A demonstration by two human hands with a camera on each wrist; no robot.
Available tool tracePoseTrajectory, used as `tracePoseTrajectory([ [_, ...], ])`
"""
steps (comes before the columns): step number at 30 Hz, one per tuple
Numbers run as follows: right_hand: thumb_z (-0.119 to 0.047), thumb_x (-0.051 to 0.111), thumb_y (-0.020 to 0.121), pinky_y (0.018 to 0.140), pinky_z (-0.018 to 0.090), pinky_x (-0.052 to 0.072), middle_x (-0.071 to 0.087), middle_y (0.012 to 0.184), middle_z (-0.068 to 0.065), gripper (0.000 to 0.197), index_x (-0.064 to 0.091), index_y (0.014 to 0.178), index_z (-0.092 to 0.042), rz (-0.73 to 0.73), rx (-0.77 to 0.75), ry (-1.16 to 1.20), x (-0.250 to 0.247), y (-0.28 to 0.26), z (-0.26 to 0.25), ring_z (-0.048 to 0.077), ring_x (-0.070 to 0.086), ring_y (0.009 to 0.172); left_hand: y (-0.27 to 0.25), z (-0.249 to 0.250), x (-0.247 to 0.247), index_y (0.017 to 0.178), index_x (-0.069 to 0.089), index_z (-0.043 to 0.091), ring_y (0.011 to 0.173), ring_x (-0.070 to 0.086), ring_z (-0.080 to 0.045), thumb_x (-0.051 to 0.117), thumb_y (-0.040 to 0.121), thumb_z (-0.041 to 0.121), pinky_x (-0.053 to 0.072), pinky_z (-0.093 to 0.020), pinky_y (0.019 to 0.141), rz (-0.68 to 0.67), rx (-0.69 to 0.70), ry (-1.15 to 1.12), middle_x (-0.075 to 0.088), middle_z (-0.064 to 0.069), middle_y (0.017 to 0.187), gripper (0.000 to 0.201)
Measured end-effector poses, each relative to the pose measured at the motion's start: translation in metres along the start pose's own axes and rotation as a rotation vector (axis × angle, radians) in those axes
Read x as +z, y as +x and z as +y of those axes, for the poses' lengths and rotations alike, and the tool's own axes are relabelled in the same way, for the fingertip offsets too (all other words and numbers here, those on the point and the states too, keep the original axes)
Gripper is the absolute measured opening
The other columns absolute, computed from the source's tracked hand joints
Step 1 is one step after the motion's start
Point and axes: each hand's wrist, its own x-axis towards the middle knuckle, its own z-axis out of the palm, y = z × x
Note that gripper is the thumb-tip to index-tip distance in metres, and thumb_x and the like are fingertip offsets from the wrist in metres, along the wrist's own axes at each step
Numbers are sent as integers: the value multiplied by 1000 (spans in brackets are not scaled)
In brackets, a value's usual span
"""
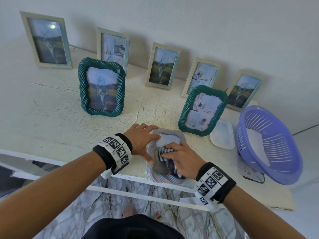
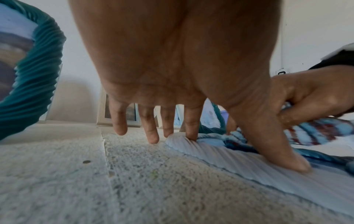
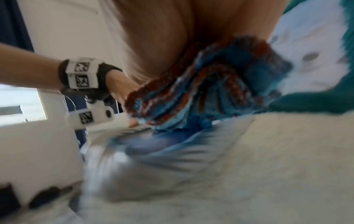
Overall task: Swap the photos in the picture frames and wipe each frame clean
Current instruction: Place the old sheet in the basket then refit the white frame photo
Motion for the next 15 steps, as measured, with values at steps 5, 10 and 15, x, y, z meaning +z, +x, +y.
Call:
tracePoseTrajectory([
  [5, -4, 68, 72, 84, 35, 37, 62, 112, 10, 41, 72, 108, -23, 71, 43, -86, -3, 5, 10, 26, 41, 91, 0, 1, -1, 150, 25, 34, 142, 20, -28, 61, 66, 80, 19, -48, 115, 4, -5, 19, 8, 1, 161, 102],
  [10, -12, 79, 64, 71, 28, 46, 62, 105, 6, 37, 74, 97, -28, 36, -73, -110, 0, -16, -4, 14, 33, 86, 0, 2, -3, 150, 25, 33, 143, 19, -28, 61, 67, 79, 17, -48, 115, -10, -3, 33, 7, 0, 162, 102],
  [15, -10, 56, 86, 88, 33, 39, 50, 128, 5, 41, 65, 120, -32, 14, 150, -155, -11, 0, 11, 26, 38, 98, 0, 3, -5, 150, 25, 33, 142, 22, -29, 61, 68, 78, 19, -46, 114, -16, 2, 49, 9, -3, 161, 100],
])
